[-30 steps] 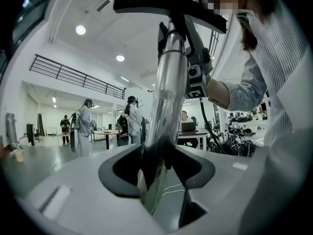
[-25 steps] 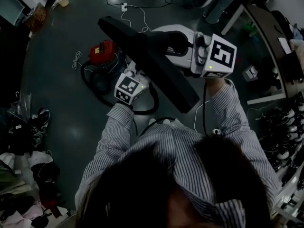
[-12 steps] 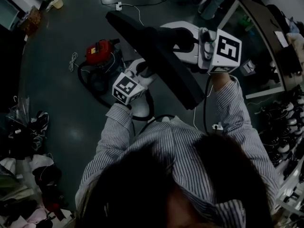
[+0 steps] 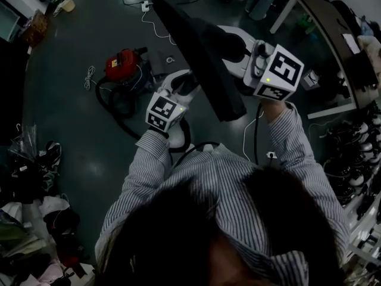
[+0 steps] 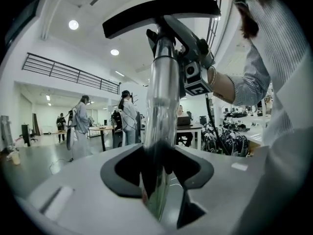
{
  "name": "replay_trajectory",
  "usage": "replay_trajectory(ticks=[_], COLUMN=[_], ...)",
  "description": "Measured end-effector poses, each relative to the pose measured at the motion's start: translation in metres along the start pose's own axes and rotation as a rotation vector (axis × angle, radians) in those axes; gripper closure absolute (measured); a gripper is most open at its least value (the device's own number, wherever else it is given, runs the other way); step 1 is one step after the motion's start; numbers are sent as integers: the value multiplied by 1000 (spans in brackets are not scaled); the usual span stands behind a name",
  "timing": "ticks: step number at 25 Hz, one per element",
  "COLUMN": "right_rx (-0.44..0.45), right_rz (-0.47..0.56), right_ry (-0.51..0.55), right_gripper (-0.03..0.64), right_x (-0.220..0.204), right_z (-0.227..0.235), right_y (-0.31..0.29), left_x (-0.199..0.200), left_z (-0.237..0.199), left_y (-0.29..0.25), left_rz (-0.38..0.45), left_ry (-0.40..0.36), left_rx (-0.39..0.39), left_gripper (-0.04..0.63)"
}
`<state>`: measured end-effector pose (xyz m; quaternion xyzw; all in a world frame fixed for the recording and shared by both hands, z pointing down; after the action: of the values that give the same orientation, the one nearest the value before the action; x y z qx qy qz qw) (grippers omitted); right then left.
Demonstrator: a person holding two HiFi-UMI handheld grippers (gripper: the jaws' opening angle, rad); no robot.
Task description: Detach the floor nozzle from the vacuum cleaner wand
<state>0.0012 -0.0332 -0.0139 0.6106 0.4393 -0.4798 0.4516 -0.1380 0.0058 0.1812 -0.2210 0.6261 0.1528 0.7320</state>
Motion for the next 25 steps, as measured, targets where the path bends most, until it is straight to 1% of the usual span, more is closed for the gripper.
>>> replay_trajectory(ticks=[1,5,6,7,8,9,11,12,13,14,16,18,19,20,22,24,25], right_rx=[31,245,275,280,253,203,93,61,54,69,144,219,233,224,149,73,46], right_rz=[-3,-1,1,2,2,0,-2,-10,-25,-44,-79,-93,-93,-82,-22,22,19], right_ry=[3,13,15,18,19,16,3,-2,-4,-6,-15,-21,-13,1,31,55,71], right_gripper=[453,454,456,456,454,454,454,454,454,454,457,457,457,457,460,460,460], right_x=[0,1,3,4,5,6,3,1,0,-1,0,4,7,12,27,43,49], right_z=[-2,-8,-9,-9,-7,-5,0,1,1,1,-1,-4,-4,-4,4,17,21], right_y=[-1,0,1,1,1,1,2,3,3,3,2,-2,-3,-3,8,27,33], left_x=[-1,-5,-5,-6,-6,-6,-7,-9,-11,-12,-15,-17,-18,-20,-30,-43,-47], left_z=[1,8,9,10,10,9,7,6,4,4,6,9,10,11,16,22,24], left_y=[0,3,3,4,5,6,7,7,7,7,9,11,11,11,14,18,20], left_rz=[7,48,63,76,85,89,73,58,48,44,56,86,101,107,69,13,-4], left_ry=[8,12,15,22,31,37,37,32,27,24,28,53,72,84,76,59,57], left_rx=[-32,-171,-195,-205,-194,-161,-71,-40,-30,-40,-91,-151,-175,-192,-193,-156,-133], left_gripper=[419,419,419,419,419,419,419,419,419,419,419,419,419,419,419,417,416])
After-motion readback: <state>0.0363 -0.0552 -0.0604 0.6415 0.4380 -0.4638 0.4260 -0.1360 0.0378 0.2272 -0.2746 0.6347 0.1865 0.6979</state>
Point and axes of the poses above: the fingertips, and each gripper's own axes: y backward along the fingers, z to its right, x out of its top, the point moved 9 cm from there along y, backward along the fingers, and after that the axes turned 9 degrees about x, right-handed, at the moved point
